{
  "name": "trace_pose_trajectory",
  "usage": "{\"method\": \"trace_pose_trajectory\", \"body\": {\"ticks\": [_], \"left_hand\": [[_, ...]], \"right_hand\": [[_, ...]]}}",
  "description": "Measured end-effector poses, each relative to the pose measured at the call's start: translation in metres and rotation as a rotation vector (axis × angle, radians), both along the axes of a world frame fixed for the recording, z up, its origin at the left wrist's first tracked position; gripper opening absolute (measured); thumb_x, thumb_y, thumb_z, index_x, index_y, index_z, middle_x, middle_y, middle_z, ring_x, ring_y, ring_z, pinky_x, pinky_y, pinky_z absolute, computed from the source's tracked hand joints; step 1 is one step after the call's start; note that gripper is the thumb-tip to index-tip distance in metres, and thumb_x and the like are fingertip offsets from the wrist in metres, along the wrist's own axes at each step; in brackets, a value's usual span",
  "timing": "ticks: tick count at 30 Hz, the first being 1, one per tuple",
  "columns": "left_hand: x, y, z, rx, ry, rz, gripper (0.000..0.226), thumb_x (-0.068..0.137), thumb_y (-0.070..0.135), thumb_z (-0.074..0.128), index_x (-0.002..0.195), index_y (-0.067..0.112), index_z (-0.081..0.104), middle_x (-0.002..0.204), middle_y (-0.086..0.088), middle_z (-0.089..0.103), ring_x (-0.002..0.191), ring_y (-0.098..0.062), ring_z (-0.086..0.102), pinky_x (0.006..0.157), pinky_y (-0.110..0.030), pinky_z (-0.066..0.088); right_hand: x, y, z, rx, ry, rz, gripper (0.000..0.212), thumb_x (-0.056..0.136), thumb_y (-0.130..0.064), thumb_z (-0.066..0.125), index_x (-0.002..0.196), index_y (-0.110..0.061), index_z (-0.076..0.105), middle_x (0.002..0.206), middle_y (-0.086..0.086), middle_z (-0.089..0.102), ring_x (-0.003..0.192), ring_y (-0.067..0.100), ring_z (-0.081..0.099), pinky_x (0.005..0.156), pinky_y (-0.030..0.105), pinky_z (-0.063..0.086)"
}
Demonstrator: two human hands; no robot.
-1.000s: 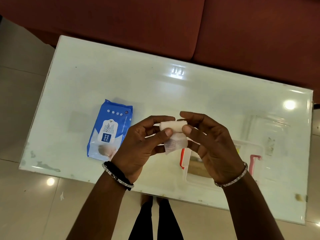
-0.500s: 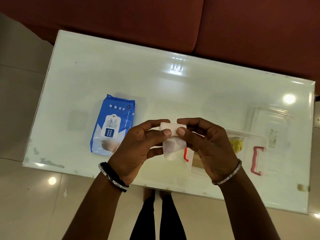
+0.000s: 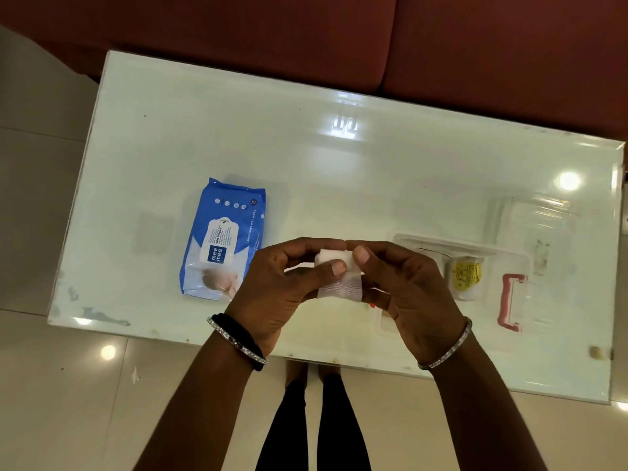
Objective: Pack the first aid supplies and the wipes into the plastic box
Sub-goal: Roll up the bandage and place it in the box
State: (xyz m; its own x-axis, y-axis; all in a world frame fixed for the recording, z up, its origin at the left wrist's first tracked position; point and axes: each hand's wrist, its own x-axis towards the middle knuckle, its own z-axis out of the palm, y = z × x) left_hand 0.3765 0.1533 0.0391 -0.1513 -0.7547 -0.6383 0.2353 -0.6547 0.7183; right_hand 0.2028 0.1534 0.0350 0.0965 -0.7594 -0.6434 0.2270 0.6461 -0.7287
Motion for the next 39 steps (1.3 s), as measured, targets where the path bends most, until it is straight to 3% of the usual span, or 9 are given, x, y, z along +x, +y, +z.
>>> {"method": "trace_pose_trajectory", "body": {"ticks": [7, 12, 14, 17, 20, 25, 29, 34, 39], "left_hand": [[-0.002, -0.002, 0.001, 0.117, 0.055, 0.054, 0.040, 0.063, 0.039, 0.069, 0.099, 0.022, 0.072, 0.092, -0.001, 0.077, 0.085, -0.018, 0.075, 0.063, -0.021, 0.058], [-0.001, 0.003, -0.003, 0.163, 0.075, 0.026, 0.033, 0.074, 0.022, 0.068, 0.106, 0.014, 0.071, 0.094, -0.005, 0.078, 0.086, -0.020, 0.075, 0.066, -0.023, 0.059], [-0.001, 0.005, -0.005, 0.166, 0.076, 0.033, 0.029, 0.079, 0.014, 0.066, 0.108, 0.013, 0.070, 0.096, -0.007, 0.078, 0.087, -0.022, 0.075, 0.067, -0.024, 0.059], [-0.002, 0.007, -0.007, 0.151, 0.060, 0.029, 0.028, 0.081, 0.011, 0.066, 0.109, 0.015, 0.071, 0.101, -0.011, 0.076, 0.091, -0.024, 0.074, 0.069, -0.026, 0.060], [-0.002, 0.009, -0.008, 0.110, 0.028, -0.003, 0.027, 0.082, 0.010, 0.068, 0.107, 0.019, 0.072, 0.104, -0.010, 0.074, 0.094, -0.023, 0.073, 0.071, -0.028, 0.060], [-0.002, 0.012, -0.008, 0.126, 0.046, 0.027, 0.040, 0.074, 0.019, 0.073, 0.114, 0.018, 0.069, 0.097, -0.004, 0.075, 0.091, -0.021, 0.074, 0.068, -0.028, 0.059], [-0.005, 0.013, -0.007, 0.217, 0.066, 0.042, 0.042, 0.069, 0.033, 0.070, 0.106, 0.014, 0.070, 0.094, -0.004, 0.078, 0.084, -0.023, 0.075, 0.064, -0.025, 0.059], [-0.008, 0.016, -0.010, 0.230, 0.046, 0.049, 0.030, 0.075, 0.017, 0.070, 0.103, 0.007, 0.072, 0.097, -0.011, 0.076, 0.083, -0.022, 0.075, 0.065, -0.024, 0.060], [-0.010, 0.017, -0.010, 0.190, -0.001, -0.005, 0.033, 0.071, 0.020, 0.072, 0.103, 0.016, 0.073, 0.108, -0.013, 0.073, 0.090, -0.025, 0.074, 0.067, -0.028, 0.060]], "right_hand": [[-0.004, 0.002, -0.003, -0.084, 0.021, -0.053, 0.032, 0.070, -0.013, 0.073, 0.102, -0.004, 0.075, 0.094, 0.011, 0.079, 0.084, 0.022, 0.076, 0.070, 0.025, 0.059], [-0.008, 0.009, -0.008, -0.118, 0.061, -0.020, 0.038, 0.066, -0.013, 0.077, 0.104, -0.012, 0.076, 0.101, 0.016, 0.077, 0.100, 0.058, 0.060, 0.087, 0.053, 0.047], [-0.009, 0.012, -0.007, -0.118, 0.027, -0.005, 0.041, 0.067, -0.009, 0.076, 0.109, -0.009, 0.073, 0.104, 0.012, 0.077, 0.101, 0.045, 0.068, 0.089, 0.049, 0.055], [-0.007, 0.012, -0.005, -0.054, -0.023, -0.011, 0.049, 0.069, -0.019, 0.077, 0.117, -0.011, 0.069, 0.101, 0.007, 0.077, 0.094, 0.025, 0.074, 0.076, 0.034, 0.060], [-0.004, 0.013, -0.005, 0.031, -0.006, -0.018, 0.050, 0.071, -0.032, 0.074, 0.115, -0.011, 0.070, 0.100, 0.013, 0.076, 0.090, 0.029, 0.075, 0.071, 0.033, 0.060], [-0.004, 0.018, -0.010, 0.002, 0.070, -0.015, 0.039, 0.072, -0.023, 0.075, 0.106, -0.004, 0.073, 0.103, 0.022, 0.073, 0.097, 0.040, 0.071, 0.084, 0.048, 0.060], [-0.009, 0.021, -0.009, -0.032, 0.045, 0.026, 0.039, 0.072, -0.012, 0.076, 0.110, -0.006, 0.073, 0.097, 0.005, 0.075, 0.085, 0.026, 0.072, 0.075, 0.030, 0.057], [-0.016, 0.028, -0.008, -0.017, -0.032, 0.007, 0.042, 0.064, -0.014, 0.078, 0.106, -0.011, 0.076, 0.104, 0.009, 0.077, 0.096, 0.027, 0.071, 0.093, 0.039, 0.057], [-0.017, 0.026, -0.007, 0.109, -0.097, -0.041, 0.053, 0.067, -0.033, 0.079, 0.116, -0.015, 0.071, 0.109, 0.010, 0.074, 0.094, 0.025, 0.073, 0.076, 0.033, 0.059]]}}
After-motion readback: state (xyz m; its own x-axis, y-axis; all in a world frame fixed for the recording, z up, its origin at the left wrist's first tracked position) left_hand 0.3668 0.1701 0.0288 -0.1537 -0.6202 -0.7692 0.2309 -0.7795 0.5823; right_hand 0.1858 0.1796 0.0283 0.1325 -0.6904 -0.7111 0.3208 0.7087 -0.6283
